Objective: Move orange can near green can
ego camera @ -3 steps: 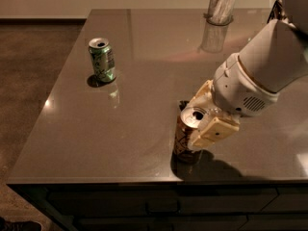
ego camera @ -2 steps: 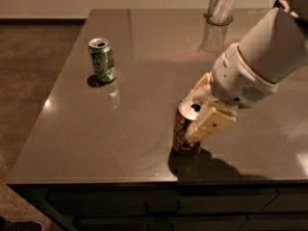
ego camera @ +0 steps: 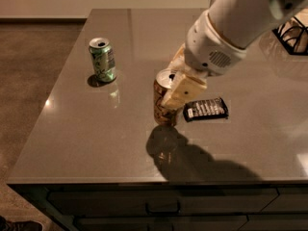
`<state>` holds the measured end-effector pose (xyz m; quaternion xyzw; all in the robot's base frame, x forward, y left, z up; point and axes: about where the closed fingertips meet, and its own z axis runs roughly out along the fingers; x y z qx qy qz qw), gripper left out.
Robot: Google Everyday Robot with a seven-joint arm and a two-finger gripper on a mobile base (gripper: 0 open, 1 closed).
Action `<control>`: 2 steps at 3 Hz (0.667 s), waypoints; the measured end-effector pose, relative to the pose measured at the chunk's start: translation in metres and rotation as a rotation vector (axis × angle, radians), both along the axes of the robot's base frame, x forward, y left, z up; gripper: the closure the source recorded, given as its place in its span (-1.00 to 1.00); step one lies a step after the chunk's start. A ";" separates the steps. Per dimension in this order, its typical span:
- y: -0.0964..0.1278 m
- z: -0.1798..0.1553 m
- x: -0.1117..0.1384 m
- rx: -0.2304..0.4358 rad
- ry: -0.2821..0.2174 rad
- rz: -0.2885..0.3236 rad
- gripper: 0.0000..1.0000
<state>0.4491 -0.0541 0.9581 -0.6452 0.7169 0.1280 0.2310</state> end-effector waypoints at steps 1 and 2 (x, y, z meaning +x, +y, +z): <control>0.026 0.005 0.033 0.003 -0.013 -0.046 1.00; 0.051 0.006 0.067 0.006 -0.001 -0.097 1.00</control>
Offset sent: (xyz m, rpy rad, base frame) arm 0.1137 0.0820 0.0029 0.0135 0.0260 -0.1676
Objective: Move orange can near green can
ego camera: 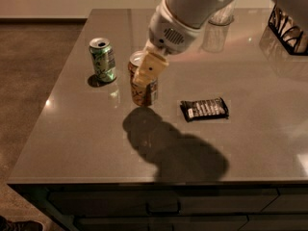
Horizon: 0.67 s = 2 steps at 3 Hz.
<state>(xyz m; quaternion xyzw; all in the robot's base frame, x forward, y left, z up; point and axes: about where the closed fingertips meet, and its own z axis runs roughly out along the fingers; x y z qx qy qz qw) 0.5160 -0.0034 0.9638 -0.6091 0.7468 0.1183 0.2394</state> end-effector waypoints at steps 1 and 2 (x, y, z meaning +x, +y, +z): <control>0.021 -0.003 0.033 0.004 0.013 -0.053 1.00; 0.038 -0.007 0.064 0.013 0.024 -0.111 1.00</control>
Offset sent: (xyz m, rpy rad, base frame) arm 0.1031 0.0576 -0.0119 0.0253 0.0392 -0.1874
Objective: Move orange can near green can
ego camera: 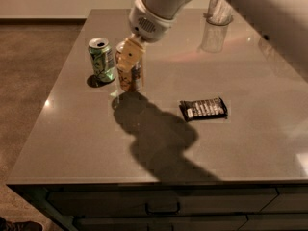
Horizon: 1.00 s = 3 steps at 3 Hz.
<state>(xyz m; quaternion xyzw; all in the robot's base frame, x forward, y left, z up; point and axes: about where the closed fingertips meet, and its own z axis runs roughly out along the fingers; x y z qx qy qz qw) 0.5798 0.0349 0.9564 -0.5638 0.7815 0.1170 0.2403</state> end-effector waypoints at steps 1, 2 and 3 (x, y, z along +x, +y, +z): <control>0.019 -0.010 0.030 -0.009 -0.001 -0.031 0.97; 0.026 -0.022 0.044 -0.026 0.001 -0.022 0.52; 0.031 -0.031 0.053 -0.015 0.006 -0.003 0.08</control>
Offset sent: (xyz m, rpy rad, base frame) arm 0.0618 0.0318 -0.0340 -0.0446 0.0027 -0.0173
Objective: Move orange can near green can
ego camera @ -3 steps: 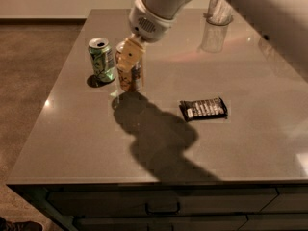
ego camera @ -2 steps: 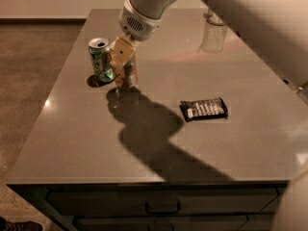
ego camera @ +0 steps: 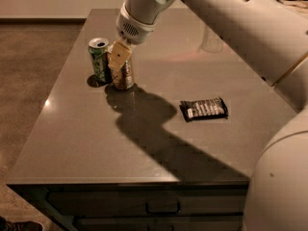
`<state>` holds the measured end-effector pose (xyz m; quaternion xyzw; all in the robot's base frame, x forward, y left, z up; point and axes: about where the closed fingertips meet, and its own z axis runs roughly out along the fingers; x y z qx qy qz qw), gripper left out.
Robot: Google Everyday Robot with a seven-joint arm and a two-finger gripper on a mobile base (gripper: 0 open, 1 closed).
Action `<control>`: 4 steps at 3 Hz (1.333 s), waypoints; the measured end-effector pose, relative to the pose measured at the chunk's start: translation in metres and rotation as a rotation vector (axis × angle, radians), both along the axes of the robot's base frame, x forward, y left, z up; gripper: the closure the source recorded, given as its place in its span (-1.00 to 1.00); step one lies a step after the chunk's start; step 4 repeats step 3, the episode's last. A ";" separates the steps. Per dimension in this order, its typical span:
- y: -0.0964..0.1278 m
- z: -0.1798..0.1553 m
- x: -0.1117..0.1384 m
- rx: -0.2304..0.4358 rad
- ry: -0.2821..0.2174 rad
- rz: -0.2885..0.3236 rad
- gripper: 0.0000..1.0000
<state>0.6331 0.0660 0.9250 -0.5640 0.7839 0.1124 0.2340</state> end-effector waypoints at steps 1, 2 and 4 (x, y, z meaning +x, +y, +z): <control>0.001 -0.001 0.000 -0.002 0.002 0.002 -0.41; 0.003 -0.003 -0.001 -0.003 0.005 0.005 -0.98; 0.003 -0.004 -0.001 -0.003 0.006 0.005 -1.00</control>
Offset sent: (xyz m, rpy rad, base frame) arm -0.0002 0.0009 -0.0013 -0.0012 0.0019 0.0016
